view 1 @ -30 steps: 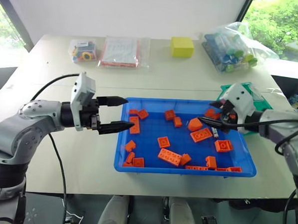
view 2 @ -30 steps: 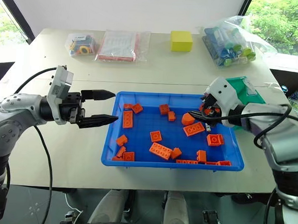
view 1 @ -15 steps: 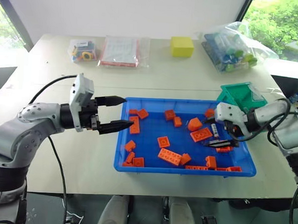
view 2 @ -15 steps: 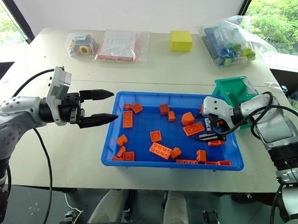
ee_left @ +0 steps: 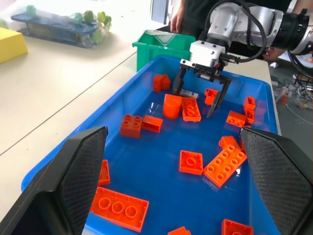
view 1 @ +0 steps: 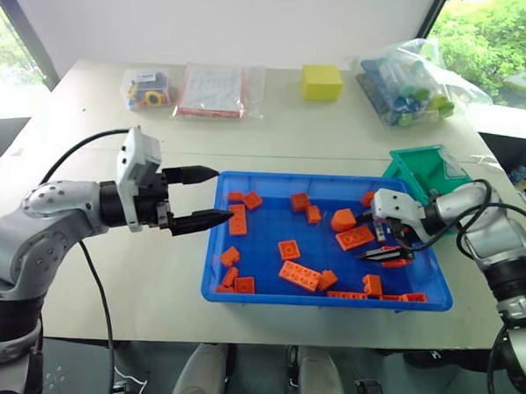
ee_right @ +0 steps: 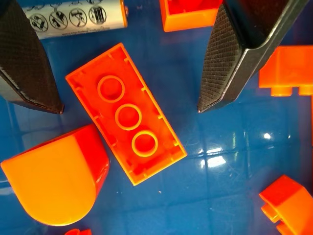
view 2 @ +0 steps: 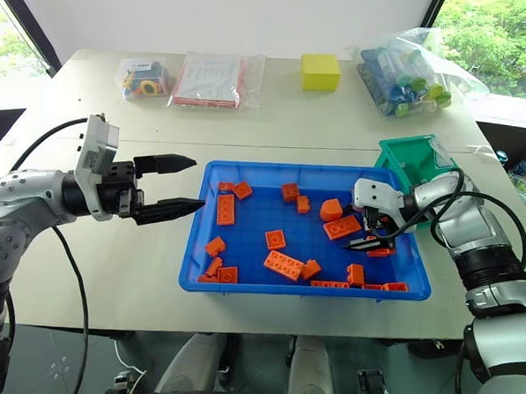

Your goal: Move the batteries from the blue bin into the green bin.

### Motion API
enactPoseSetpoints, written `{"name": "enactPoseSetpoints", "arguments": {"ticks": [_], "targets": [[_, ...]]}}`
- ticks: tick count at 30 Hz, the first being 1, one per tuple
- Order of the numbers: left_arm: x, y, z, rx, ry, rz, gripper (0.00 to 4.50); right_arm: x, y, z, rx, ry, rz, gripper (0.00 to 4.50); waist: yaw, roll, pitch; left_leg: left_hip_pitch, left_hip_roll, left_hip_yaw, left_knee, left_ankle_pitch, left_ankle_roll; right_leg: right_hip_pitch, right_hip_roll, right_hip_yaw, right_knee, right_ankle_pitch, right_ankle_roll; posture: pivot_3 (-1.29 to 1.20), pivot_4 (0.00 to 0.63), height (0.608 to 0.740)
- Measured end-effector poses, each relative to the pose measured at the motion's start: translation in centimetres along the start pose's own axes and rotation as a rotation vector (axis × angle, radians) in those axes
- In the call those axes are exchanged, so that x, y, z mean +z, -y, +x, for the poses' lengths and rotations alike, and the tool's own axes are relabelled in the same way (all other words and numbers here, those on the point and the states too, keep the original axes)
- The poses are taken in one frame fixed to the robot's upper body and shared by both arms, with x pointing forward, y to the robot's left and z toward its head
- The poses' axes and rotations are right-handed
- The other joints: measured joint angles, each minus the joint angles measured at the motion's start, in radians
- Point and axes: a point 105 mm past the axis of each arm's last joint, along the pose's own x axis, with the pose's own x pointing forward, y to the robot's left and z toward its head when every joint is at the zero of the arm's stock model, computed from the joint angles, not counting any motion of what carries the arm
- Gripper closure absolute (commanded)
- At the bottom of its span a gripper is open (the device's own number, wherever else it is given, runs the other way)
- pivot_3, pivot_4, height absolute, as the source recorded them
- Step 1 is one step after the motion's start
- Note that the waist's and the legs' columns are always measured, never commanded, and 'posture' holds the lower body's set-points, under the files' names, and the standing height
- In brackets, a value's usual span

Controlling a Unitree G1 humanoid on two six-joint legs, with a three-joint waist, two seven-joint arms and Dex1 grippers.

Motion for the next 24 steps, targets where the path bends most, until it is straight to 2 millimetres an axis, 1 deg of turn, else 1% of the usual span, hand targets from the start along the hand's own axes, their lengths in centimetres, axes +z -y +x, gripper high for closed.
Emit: {"name": "enactPoseSetpoints", "arguments": {"ticks": [4, 7, 8, 10, 13, 14, 16, 18, 19, 20, 21, 24], "targets": [[0.3, -0.1, 0.1, -0.004, 0.005, 0.008, 0.00, 0.3, -1.1, 0.2, 0.029, 0.018, 0.005, 3.31, 0.001, 0.000, 0.000, 0.000, 0.000, -0.001, 0.000, 0.000, 0.000, 0.000, 0.000, 0.000, 0.000, 0.000, 0.000, 0.00, 0.150, 0.692], [0.4, -0.1, 0.2, -0.009, 0.009, 0.012, 0.00, 1.2, -3.2, 0.7, 0.095, 0.042, 0.013, 3.35, 0.001, 0.000, 0.000, 0.000, 0.000, -0.001, 0.000, 0.000, 0.000, 0.000, 0.000, 0.000, 0.000, 0.000, 0.000, 0.00, 0.150, 0.692], [0.4, -0.1, 0.2, -0.011, 0.011, 0.010, 0.00, 1.8, -4.1, 1.0, 0.123, 0.068, 0.026, 3.35, 0.001, 0.000, 0.000, 0.000, 0.000, -0.001, 0.000, 0.000, 0.000, 0.000, 0.000, 0.000, 0.000, 0.000, 0.000, 0.00, 0.150, 0.692], [0.3, -0.1, 0.3, -0.016, 0.012, 0.004, 0.00, 3.5, -5.3, 1.4, 0.152, 0.120, 0.047, 3.35, -0.002, 0.000, 0.000, 0.000, 0.000, -0.001, 0.000, 0.000, 0.000, 0.000, 0.000, 0.000, 0.001, 0.000, 0.000, 0.00, 0.150, 0.692], [0.1, 0.1, 0.6, -0.035, 0.008, -0.006, 0.00, 6.4, -6.4, 1.9, 0.159, 0.198, 0.034, 3.35, -0.001, 0.000, 0.000, 0.000, 0.001, -0.001, 0.000, 0.000, 0.000, 0.000, 0.000, 0.000, 0.001, 0.000, 0.000, 0.00, 0.150, 0.692], [0.0, 0.1, 0.7, -0.038, 0.006, -0.008, 0.00, 6.9, -6.7, 2.2, 0.155, 0.214, 0.032, 3.35, 0.001, 0.000, 0.000, 0.000, 0.001, -0.001, 0.000, 0.000, 0.000, 0.000, 0.000, 0.000, 0.001, 0.000, 0.000, 0.00, 0.150, 0.692], [0.0, 0.1, 0.7, -0.039, 0.005, -0.009, 0.00, 7.4, -6.8, 3.0, 0.130, 0.238, 0.056, 3.35, 0.003, -0.001, 0.000, 0.000, 0.000, -0.001, 0.000, 0.000, 0.000, 0.000, 0.000, 0.000, 0.000, 0.000, 0.000, 0.00, 0.150, 0.692], [0.0, 0.0, 0.7, -0.039, 0.005, -0.012, 0.00, 7.3, -6.6, 3.7, 0.093, 0.240, 0.095, 2.30, 0.005, 0.000, 0.000, 0.000, -0.001, -0.001, 0.001, 0.000, 0.000, 0.000, -0.001, 0.000, 0.000, 0.000, -0.001, 0.00, 0.150, 0.692], [0.0, 0.0, 0.7, -0.039, 0.006, -0.012, 0.00, 7.1, -6.4, 3.8, 0.068, 0.229, 0.102, 1.98, 0.005, 0.000, 0.000, 0.000, -0.001, -0.001, 0.001, 0.000, 0.000, 0.000, -0.001, 0.000, 0.000, 0.000, -0.001, 0.00, 0.150, 0.692], [0.0, 0.0, 0.7, -0.039, 0.007, -0.011, 0.00, 6.9, -6.1, 3.7, 0.038, 0.214, 0.102, 1.40, 0.004, -0.001, 0.000, 0.000, -0.001, -0.001, 0.001, 0.000, 0.000, 0.000, -0.001, 0.000, 0.000, 0.000, -0.001, 0.00, 0.150, 0.692], [0.0, 0.0, 0.7, -0.040, 0.007, -0.011, 0.00, 6.7, -5.8, 3.7, 0.004, 0.197, 0.099, 1.01, 0.003, 0.000, 0.000, 0.000, -0.001, -0.001, 0.001, 0.000, 0.000, 0.000, -0.001, 0.000, 0.000, 0.000, -0.001, 0.00, 0.150, 0.692], [0.1, 0.0, 0.7, -0.042, 0.007, -0.010, 0.00, 6.5, -4.6, 3.0, -0.089, 0.161, 0.130, 1.01, 0.002, 0.000, 0.000, 0.000, 0.000, -0.001, 0.001, 0.000, 0.000, 0.000, 0.000, 0.000, 0.001, 0.000, -0.001, 0.00, 0.150, 0.692]]}}
